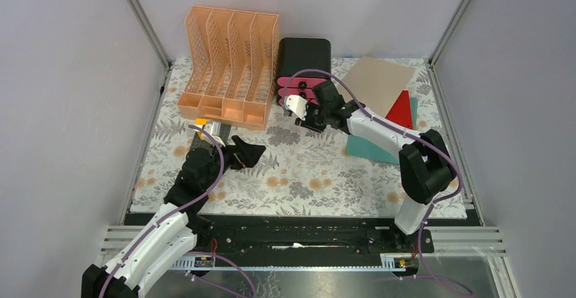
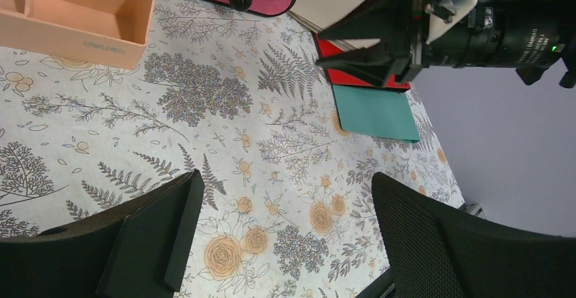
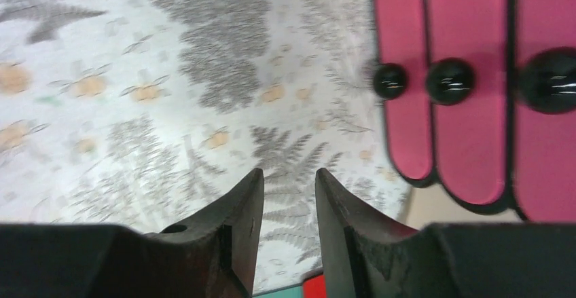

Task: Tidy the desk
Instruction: Close the drawer in the storage box, then pick up the folder from the center of the board.

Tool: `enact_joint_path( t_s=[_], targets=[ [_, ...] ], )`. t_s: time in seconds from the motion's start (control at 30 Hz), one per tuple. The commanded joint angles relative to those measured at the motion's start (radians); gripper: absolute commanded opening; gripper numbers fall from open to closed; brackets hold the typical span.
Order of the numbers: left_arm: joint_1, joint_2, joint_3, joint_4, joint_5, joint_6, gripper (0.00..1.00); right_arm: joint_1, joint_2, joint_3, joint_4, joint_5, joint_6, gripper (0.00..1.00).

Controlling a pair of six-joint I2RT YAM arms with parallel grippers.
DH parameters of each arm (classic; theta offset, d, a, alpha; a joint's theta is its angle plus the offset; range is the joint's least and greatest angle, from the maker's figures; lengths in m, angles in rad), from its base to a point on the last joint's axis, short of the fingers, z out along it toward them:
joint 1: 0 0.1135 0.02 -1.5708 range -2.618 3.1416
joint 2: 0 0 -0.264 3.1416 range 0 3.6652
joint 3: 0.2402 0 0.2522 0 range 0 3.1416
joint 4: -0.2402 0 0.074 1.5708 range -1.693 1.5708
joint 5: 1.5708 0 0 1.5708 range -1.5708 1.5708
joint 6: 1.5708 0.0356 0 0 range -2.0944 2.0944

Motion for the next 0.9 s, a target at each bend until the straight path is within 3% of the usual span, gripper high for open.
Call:
enact_joint_path(
  t_s=[0.0,0.27,0.47,0.67,0.87],
  targets=[
    [0.0,-0.006,0.038,0.034,0.016,0.008,0.99,-0.021,-0.06,0.061,-0.284,-0.182,0.0,0.4],
    [0.0,-0.007,0.002,0.082,0.037,-0.002,0.99,-0.221,-0.29,-0.053,-0.322,-0.395,0.137,0.46],
    [0.0,0.053,-0.033,0.188,0.086,-0.045,0.99,-0.443,-0.447,-0.218,-0.122,-0.439,0.308,0.61],
    [0.0,0.051,-0.035,0.185,0.09,-0.042,0.99,-0.657,-0.446,-0.294,0.097,-0.446,0.54,0.73],
    [0.0,0.041,-0.053,0.192,0.085,-0.044,0.99,-0.812,-0.349,-0.318,0.336,-0.32,0.803,0.88]
  ],
)
